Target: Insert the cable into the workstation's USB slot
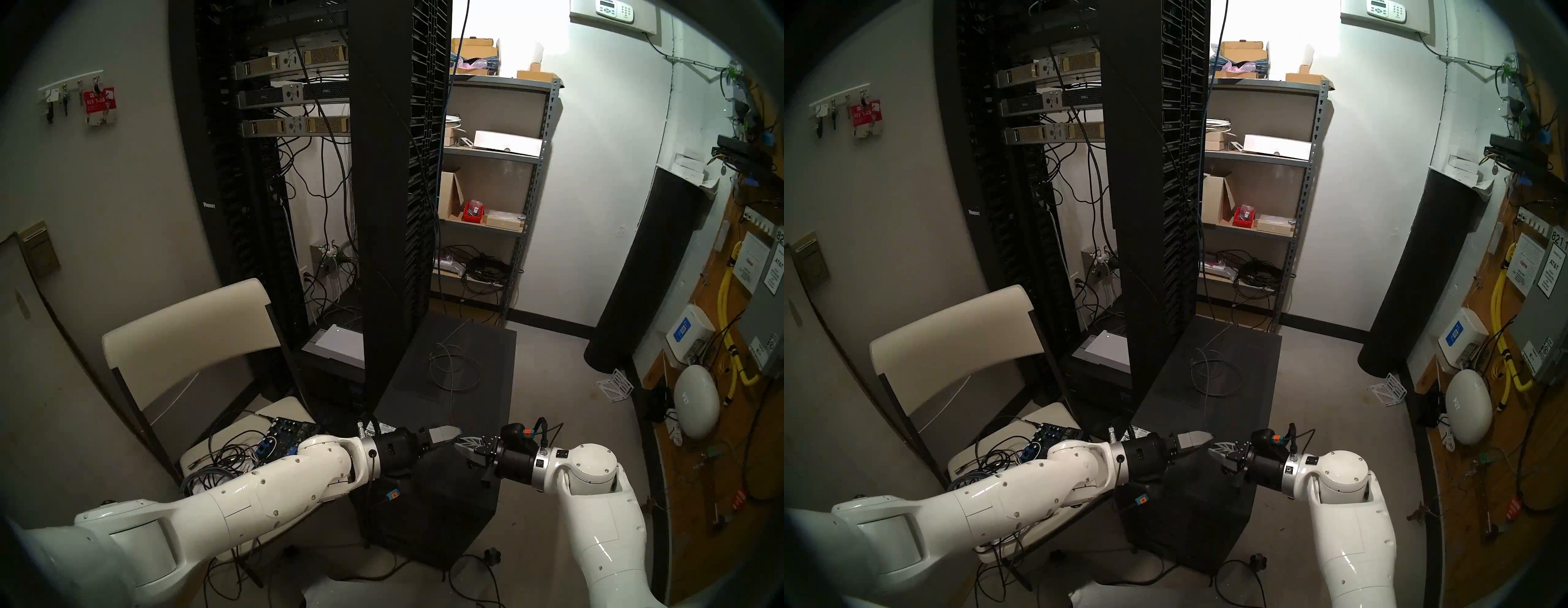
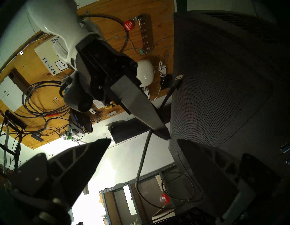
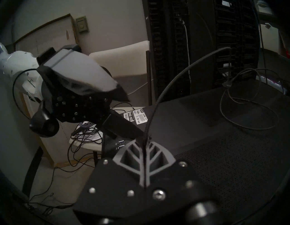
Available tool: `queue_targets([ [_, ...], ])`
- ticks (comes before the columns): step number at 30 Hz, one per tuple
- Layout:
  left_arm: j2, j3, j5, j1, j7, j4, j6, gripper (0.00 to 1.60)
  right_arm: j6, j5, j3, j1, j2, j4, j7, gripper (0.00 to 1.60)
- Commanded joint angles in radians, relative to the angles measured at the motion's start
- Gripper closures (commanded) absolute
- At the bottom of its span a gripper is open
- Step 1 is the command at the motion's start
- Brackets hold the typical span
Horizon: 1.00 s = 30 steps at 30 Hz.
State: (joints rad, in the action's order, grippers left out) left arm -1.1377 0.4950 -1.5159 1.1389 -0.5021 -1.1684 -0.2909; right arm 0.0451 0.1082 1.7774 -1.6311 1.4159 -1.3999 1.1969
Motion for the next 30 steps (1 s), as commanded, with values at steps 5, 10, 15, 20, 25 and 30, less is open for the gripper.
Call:
queue_targets([
  [5, -0.014, 0.018, -0.009, -0.032, -0.011, 0.017, 0.002, 0.00, 0.043, 0.011, -0.024, -0.018, -0.007, -0.063, 0.027, 1.60],
  [10, -0.013, 0.025, -0.013, -0.033, -0.008, 0.021, 0.003, 0.00, 0.045, 0.004, -0.026, -0.032, -0.004, -0.077, 0.036, 1.60],
  [15, -0.015, 0.031, -0.006, -0.029, -0.010, 0.021, -0.001, 0.04, 0.044, 0.004, -0.029, -0.031, -0.002, -0.074, 0.037, 1.60],
  [20, -0.015, 0.029, 0.002, -0.020, -0.007, 0.008, -0.004, 0.23, 0.044, 0.004, -0.030, -0.029, 0.002, -0.073, 0.035, 1.60],
  [25, -0.017, 0.026, 0.008, -0.016, -0.004, 0.007, -0.006, 0.53, 0.039, 0.002, -0.031, -0.027, 0.005, -0.066, 0.036, 1.60],
  [30, -0.017, 0.022, 0.010, -0.010, -0.001, 0.007, -0.005, 0.74, 0.033, 0.000, -0.030, -0.026, 0.010, -0.063, 0.036, 1.60],
])
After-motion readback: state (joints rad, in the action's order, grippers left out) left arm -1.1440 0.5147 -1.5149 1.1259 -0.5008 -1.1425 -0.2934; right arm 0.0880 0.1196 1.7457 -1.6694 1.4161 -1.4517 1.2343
